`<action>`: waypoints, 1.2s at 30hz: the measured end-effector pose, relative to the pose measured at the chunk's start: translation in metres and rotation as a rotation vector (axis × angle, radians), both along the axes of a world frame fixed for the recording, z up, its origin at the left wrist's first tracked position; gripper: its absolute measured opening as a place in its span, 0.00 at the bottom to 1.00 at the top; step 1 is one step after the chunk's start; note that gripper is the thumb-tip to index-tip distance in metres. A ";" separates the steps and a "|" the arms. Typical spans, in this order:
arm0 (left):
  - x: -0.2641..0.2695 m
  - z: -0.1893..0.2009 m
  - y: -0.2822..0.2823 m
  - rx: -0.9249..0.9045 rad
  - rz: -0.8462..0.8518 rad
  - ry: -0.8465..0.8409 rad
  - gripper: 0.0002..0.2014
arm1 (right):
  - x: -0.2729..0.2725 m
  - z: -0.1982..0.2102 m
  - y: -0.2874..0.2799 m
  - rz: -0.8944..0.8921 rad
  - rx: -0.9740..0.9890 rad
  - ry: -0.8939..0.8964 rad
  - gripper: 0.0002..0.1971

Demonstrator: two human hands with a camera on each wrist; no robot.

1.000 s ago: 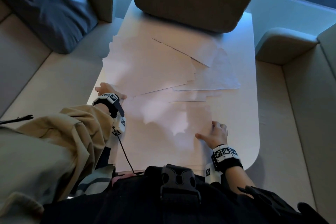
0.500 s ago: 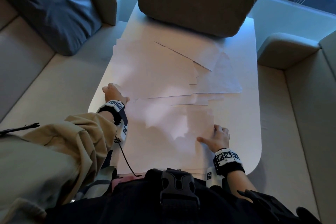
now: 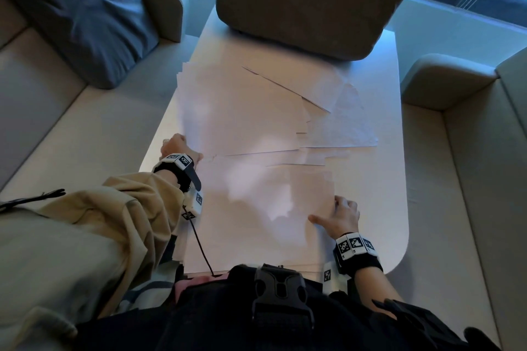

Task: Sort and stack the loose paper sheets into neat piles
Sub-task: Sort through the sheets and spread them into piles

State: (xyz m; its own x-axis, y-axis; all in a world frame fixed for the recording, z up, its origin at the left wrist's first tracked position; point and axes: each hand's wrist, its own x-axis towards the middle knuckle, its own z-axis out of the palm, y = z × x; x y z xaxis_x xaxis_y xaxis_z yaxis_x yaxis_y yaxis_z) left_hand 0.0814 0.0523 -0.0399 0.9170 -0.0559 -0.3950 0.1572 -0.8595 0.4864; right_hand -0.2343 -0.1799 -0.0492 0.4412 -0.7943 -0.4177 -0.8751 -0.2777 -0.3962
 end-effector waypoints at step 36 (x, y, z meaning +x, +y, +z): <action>-0.065 0.026 0.037 -0.228 -0.474 0.007 0.36 | -0.009 0.027 0.007 -0.105 0.557 -0.320 0.19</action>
State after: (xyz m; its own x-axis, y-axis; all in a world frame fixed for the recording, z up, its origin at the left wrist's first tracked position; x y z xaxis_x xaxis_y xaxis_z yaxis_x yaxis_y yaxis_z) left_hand 0.0162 0.0897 -0.0139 0.7676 -0.5495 -0.3300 -0.2196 -0.7092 0.6700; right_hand -0.2429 -0.1729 -0.0221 0.5436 -0.5427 -0.6403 -0.7014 0.1252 -0.7016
